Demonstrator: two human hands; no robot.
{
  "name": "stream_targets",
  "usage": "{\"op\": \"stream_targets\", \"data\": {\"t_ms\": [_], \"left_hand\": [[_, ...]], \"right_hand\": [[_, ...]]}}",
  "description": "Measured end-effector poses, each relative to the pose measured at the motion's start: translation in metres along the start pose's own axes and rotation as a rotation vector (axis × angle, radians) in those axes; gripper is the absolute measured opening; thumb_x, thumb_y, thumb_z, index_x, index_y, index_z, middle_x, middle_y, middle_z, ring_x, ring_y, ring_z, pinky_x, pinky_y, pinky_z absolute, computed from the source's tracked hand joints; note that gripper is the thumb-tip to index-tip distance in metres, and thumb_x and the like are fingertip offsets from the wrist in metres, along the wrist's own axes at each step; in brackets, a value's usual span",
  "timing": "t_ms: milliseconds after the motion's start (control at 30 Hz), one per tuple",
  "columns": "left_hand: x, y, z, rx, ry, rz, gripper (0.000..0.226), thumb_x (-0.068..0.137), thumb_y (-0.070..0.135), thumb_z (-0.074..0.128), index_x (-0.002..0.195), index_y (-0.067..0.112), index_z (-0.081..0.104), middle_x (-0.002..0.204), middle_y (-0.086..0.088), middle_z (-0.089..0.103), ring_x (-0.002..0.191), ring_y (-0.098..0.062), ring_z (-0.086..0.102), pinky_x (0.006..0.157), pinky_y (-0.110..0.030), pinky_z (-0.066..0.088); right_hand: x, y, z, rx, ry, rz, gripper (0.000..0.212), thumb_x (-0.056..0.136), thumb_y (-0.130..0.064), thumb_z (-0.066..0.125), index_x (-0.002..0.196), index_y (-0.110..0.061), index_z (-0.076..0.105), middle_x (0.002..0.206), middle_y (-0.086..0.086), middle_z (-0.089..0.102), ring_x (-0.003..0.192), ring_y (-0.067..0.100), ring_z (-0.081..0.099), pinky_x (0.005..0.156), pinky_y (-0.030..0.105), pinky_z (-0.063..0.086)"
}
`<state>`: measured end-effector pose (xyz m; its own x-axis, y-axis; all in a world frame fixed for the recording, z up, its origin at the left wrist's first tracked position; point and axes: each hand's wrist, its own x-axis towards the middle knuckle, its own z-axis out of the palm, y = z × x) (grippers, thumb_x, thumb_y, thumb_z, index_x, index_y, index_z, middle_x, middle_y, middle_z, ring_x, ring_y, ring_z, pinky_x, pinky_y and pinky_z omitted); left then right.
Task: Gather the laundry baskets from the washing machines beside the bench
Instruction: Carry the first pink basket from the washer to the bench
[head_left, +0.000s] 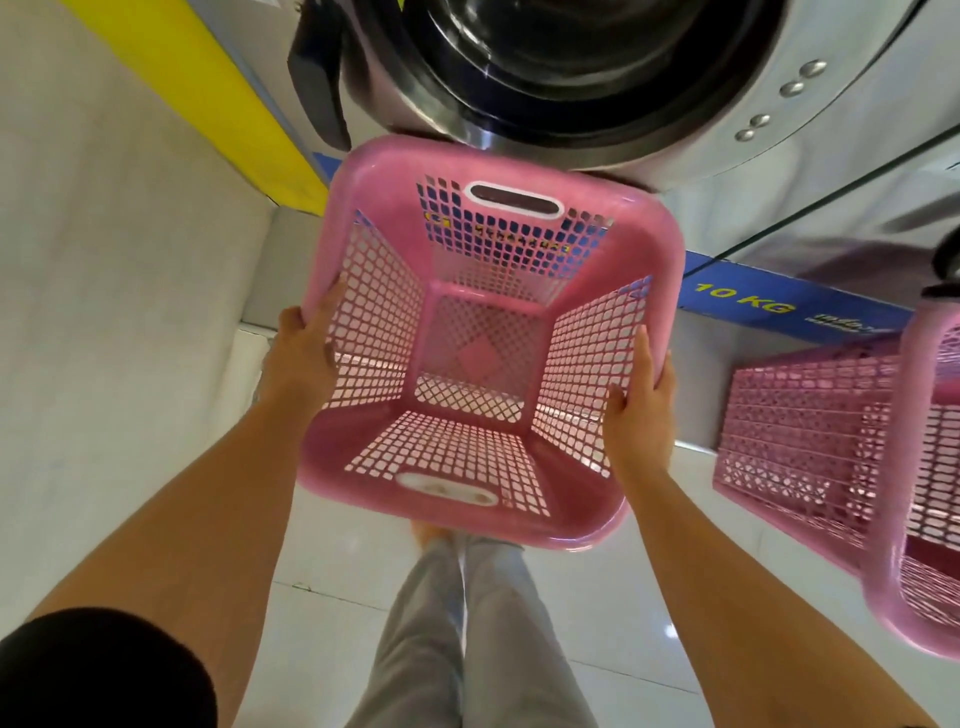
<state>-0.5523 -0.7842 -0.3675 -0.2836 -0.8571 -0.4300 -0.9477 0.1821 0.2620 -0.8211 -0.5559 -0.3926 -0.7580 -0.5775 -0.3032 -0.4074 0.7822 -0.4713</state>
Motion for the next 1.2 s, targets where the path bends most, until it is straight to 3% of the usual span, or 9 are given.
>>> {"op": "stream_targets", "data": {"t_ms": [233,567,767,867,967,1200], "left_hand": [[-0.037,-0.006,-0.005,-0.108,0.115,-0.062,0.074,0.091,0.004,0.043,0.146,0.050,0.023,0.128,-0.015,0.045,0.098,-0.041,0.059,0.088,-0.053,0.052],[-0.149,-0.047,-0.028,-0.226,0.228,-0.186,0.070,0.088,0.003,0.043,0.146,0.042,0.032,0.126,-0.014,0.050,0.101,-0.037,0.059,0.087,-0.047,0.051],[-0.227,-0.097,-0.019,-0.301,0.303,-0.339,0.069,0.089,0.004,0.043,0.146,0.042,0.032,0.129,-0.013,0.050,0.105,-0.037,0.058,0.085,-0.044,0.050],[-0.274,-0.130,-0.008,-0.335,0.350,-0.400,0.068,0.090,0.006,0.042,0.146,0.043,0.031,0.127,-0.013,0.050,0.100,-0.036,0.059,0.078,-0.039,0.049],[-0.326,-0.169,0.007,-0.369,0.381,-0.475,0.068,0.090,0.006,0.043,0.146,0.043,0.030,0.127,-0.014,0.050,0.100,-0.036,0.059,0.080,-0.041,0.049],[-0.469,-0.260,0.055,-0.436,0.491,-0.652,0.068,0.086,0.004,0.045,0.144,0.041,0.036,0.127,-0.018,0.051,0.099,-0.040,0.060,0.071,-0.037,0.044]], "right_hand": [[-0.015,-0.006,-0.018,0.004,0.000,-0.058,0.079,0.087,-0.004,0.051,0.149,-0.042,0.021,0.154,0.008,0.030,0.103,0.036,0.060,0.068,0.031,0.040],[-0.073,-0.031,-0.044,0.000,-0.074,-0.204,0.079,0.086,-0.005,0.050,0.147,-0.046,0.020,0.155,0.008,0.028,0.117,0.036,0.055,0.080,0.045,0.052],[-0.115,-0.058,-0.037,-0.023,-0.120,-0.393,0.077,0.085,0.000,0.051,0.149,-0.037,0.027,0.151,0.004,0.033,0.113,0.033,0.056,0.070,0.033,0.045],[-0.147,-0.073,-0.026,-0.060,-0.148,-0.456,0.075,0.086,0.000,0.050,0.149,-0.034,0.028,0.153,0.005,0.032,0.112,0.036,0.057,0.071,0.038,0.049],[-0.189,-0.082,-0.011,-0.075,-0.180,-0.529,0.075,0.085,0.000,0.049,0.150,-0.034,0.029,0.154,0.006,0.031,0.112,0.040,0.057,0.077,0.043,0.050],[-0.312,-0.087,0.038,-0.139,-0.274,-0.724,0.077,0.088,-0.005,0.051,0.151,-0.040,0.023,0.157,0.005,0.029,0.106,0.039,0.061,0.077,0.044,0.052]]}}
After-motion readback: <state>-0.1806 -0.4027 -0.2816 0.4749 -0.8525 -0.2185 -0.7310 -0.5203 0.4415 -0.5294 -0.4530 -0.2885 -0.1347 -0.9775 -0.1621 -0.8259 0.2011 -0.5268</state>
